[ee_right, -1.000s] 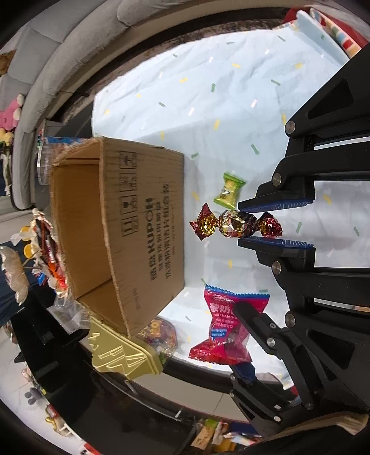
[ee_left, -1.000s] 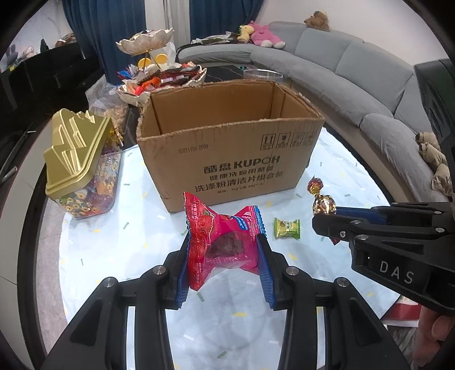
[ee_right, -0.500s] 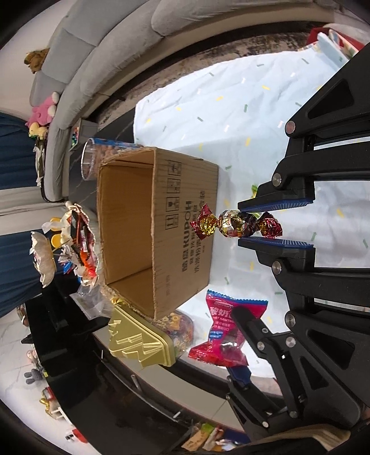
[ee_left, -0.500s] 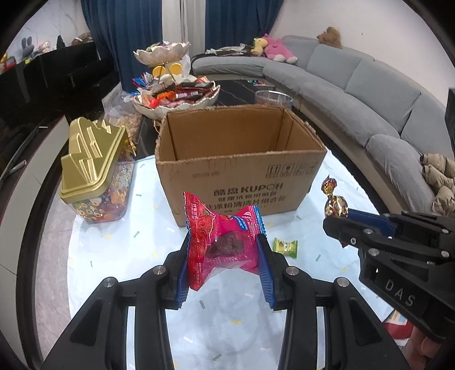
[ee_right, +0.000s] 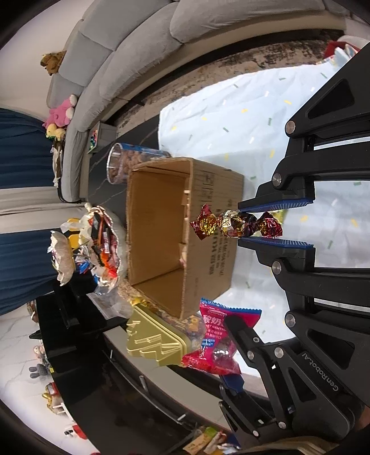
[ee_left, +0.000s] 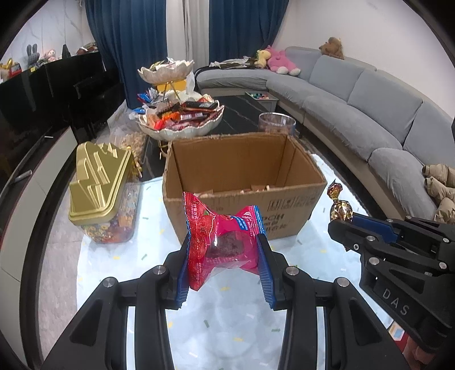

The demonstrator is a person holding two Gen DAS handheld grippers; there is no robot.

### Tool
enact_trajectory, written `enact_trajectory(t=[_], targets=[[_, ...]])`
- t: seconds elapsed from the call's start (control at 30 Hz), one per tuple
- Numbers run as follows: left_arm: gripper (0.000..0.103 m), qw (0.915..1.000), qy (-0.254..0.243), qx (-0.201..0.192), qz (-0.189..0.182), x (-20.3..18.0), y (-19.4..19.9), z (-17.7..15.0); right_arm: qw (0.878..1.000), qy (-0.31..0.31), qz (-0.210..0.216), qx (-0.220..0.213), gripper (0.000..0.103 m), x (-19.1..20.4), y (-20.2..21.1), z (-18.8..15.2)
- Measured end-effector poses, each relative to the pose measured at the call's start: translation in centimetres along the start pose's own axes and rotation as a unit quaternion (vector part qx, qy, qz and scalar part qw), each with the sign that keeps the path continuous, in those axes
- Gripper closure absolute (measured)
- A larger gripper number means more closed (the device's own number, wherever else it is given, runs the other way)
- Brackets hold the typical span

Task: Organize snacks
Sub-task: 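Lift the red candy pack and gold chocolate and carry both over the box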

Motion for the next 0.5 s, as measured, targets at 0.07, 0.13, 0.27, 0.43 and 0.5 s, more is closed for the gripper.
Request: enact_trajectory(t=[0.07,0.13,0.27,0.43,0.5], targets=[[0.062,1.0000,0.000,-0.002,-0.001,-0.1,0.0,0.6,1.000,0.003,-0.002,-0.004,0.084,-0.1,0.1,0.4],[0.062,1.0000,-0.001,-0.005,-0.002,-0.2,0.0,1.2,1.000,0.004,-0.003,-0.007,0.084,-0.1,0.2,1.0],[0.063,0.9999,-0.001,-0.010,-0.002,-0.2,-0.2,2.4,1.000,0.006,-0.006,-0.014,0.084,-0.5,0.3,2.1],[0.063,0.9999,0.000,-0.016,-0.002,-0.1,-0.5,3.9,1.000,0.011,-0.008,-0.022,0.084,-0.7,0.2,3.6],[0.062,0.9999,0.001,-0.016,-0.002,0.0,-0.8,4.4,1.000,0.012,-0.008,-0.023,0.084,-0.8,-0.1,4.2]])
Point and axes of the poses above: each gripper's, at about its wrist camera, not at the fingertips, and y roughly against the way its jaws point, x to its left, z to its top, the point moved 4 cm from there along -y, roughly the way its jaws point, and after that the axes turned 5 degrees about y, right-handed, at the moved point
